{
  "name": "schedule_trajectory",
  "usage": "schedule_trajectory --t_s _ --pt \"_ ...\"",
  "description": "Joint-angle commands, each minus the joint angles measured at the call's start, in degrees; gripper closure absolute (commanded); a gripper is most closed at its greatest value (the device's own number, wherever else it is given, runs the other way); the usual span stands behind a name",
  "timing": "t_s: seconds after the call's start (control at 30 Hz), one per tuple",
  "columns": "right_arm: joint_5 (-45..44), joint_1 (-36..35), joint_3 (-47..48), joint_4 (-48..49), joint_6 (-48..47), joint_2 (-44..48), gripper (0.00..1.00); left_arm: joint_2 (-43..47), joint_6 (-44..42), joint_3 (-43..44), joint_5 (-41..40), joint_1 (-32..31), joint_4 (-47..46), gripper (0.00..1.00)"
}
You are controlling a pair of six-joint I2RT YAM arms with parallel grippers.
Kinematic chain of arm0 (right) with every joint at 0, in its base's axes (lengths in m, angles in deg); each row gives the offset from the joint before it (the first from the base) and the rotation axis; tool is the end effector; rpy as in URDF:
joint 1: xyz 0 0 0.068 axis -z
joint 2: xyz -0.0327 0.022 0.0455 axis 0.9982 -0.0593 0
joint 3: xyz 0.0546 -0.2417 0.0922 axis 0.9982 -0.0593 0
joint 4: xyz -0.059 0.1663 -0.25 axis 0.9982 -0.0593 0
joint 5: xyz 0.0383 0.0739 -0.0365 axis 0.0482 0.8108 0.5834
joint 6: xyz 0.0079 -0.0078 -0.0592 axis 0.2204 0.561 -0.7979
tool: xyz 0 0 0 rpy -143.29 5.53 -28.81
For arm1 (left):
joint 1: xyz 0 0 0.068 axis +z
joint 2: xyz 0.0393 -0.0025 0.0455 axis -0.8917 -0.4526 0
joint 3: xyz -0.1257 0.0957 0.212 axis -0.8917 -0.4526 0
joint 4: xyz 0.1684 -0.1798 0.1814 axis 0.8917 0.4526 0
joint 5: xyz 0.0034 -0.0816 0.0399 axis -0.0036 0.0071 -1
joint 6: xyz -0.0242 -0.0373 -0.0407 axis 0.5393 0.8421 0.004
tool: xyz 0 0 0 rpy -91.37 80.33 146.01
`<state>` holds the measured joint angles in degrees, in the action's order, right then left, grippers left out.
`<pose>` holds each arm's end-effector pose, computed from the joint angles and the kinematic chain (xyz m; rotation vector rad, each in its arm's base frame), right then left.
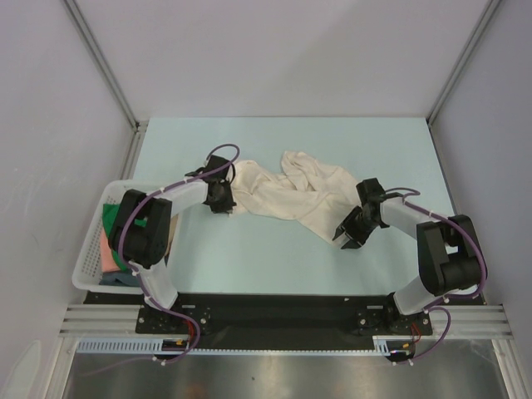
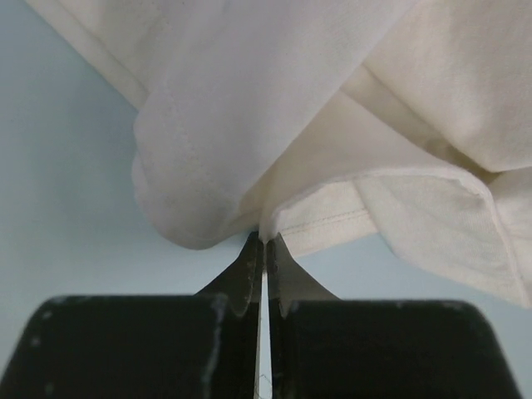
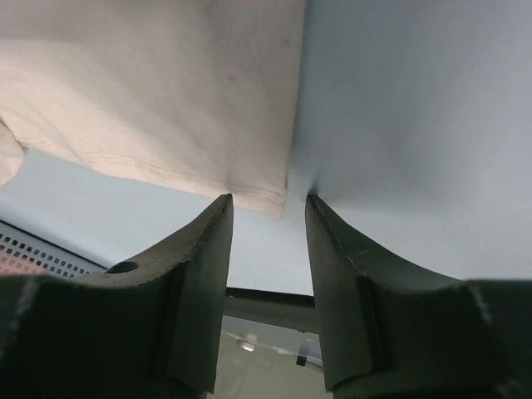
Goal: Fold and stack the t-shirts
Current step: Flatten the tshirt out
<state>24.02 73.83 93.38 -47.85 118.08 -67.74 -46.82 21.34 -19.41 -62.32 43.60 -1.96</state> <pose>0.2876 0.0757 0.0995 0.9735 2.8671 0.4886 0.3677 -0.1278 0.1117 -0.2778 2.7008 -0.1983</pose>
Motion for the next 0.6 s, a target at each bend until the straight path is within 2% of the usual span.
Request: schedule_trajectory --t_s 0.0,0.23,0.43,0.47,0.57 --pt "-0.8 0.2 -0.6 -0.5 -0.3 0.5 0.55 2.2 -1.2 -0.4 -1.5 0.2 0.2 1.00" --pt "0.5 -0.1 -2.3 1.7 2.2 -0.8 0.58 4.4 -2.4 -1.3 -1.5 0.1 0.9 1.00" --pt "-1.8 0.8 -2.0 2.7 2.5 -3.4 0.63 7.0 -3.5 -1.5 -2.0 -0.5 1.7 1.00" --pt "-1.8 0.9 -1.9 3.0 2.5 -3.7 0.65 7.5 -3.5 -1.7 -2.1 -0.6 1.7 1.00" --pt "-1.8 0.9 -2.2 4.9 2.2 -4.4 0.79 9.3 -3.5 -2.3 -1.9 -0.6 2.3 1.00"
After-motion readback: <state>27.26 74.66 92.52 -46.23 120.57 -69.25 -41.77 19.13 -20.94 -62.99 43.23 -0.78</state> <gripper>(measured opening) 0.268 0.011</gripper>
